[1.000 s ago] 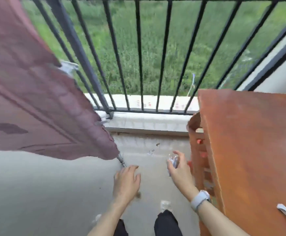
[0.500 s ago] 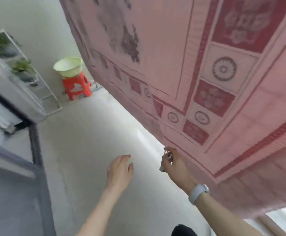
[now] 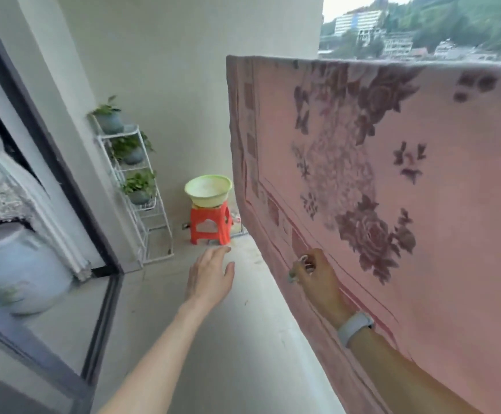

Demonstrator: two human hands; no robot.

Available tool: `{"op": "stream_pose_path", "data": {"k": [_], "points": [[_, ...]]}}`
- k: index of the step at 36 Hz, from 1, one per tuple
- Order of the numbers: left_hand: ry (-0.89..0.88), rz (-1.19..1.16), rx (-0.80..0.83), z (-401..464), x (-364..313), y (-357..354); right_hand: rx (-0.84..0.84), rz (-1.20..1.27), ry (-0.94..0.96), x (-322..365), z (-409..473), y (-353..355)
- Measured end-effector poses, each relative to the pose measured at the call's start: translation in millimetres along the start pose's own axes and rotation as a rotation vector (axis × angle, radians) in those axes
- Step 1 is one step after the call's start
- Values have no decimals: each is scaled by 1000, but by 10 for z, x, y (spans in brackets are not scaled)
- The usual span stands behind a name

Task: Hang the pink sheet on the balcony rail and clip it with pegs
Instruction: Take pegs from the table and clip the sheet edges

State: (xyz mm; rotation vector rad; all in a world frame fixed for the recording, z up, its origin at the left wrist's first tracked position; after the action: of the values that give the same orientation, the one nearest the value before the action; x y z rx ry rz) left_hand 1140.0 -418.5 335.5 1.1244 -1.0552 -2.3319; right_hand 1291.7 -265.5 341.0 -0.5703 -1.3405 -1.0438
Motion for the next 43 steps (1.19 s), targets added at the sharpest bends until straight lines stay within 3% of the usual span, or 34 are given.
{"op": "stream_pose_path", "data": {"k": [12,17,23,27,43], "points": [[106,-56,-110,2391,1052,-308,61,17,41,140,2351,-2049],[86,-86,-104,3590,1734,-557,42,7,110,177,3345,-3015],[35,-108,-97,5168,2374,-769,34,-13,32,310,4572,-4002],[27,-148,-57,6127,2544,-1017,12,-1,-1,379,5270,-4407],[-12,-466,97,9645,2756,-2857,-281,-248,196,-62,8313,-5666]]}}
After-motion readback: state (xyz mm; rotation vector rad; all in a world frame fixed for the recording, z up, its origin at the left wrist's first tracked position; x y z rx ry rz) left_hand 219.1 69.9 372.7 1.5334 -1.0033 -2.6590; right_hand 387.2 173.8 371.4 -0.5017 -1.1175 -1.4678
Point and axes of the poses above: each hand's wrist, its own z-axis towards the middle knuckle, its own y-axis out of the back of the hand, x = y × z, the point moved 3 cm from there along z, towards the middle knuckle, and after that the axes turned 12 degrees about -x, right-handed, at the moved point
